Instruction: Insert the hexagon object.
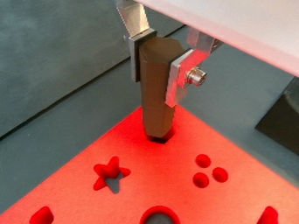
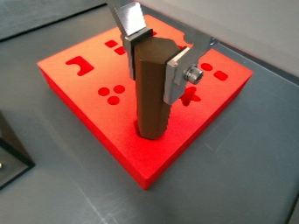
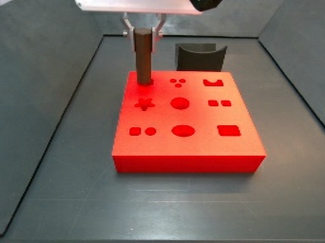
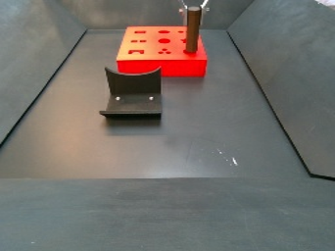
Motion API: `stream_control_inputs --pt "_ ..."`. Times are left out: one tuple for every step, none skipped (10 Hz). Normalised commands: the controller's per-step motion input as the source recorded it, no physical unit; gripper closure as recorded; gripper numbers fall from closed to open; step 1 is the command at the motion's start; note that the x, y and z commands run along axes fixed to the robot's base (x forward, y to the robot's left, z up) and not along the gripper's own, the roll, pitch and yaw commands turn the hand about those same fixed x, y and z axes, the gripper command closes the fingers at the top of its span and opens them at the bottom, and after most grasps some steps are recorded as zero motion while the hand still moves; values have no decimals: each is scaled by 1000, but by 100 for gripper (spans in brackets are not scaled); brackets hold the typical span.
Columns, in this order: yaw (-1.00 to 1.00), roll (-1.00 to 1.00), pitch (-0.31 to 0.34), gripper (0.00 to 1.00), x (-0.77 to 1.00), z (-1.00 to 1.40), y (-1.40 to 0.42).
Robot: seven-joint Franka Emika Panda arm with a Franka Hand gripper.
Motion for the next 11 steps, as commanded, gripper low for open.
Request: stream_control_inputs --pt "6 124 -339 100 0 -494 -106" --pt "0 120 -307 100 20 -377 -69" --pt "0 101 -246 100 17 -337 0" --pt "40 21 -249 100 -11 -280 214" --pt "17 0 -223 100 -114 -194 183" --pt "14 0 -227 100 -97 -249 97" --pt "6 76 -220 100 -137 -309 0" --pt "0 144 -140 100 -97 -240 -49" --pt "0 310 0 100 0 -377 -154" --pt "-89 466 10 100 57 -457 -314" --pt "-109 463 14 100 69 -460 -297"
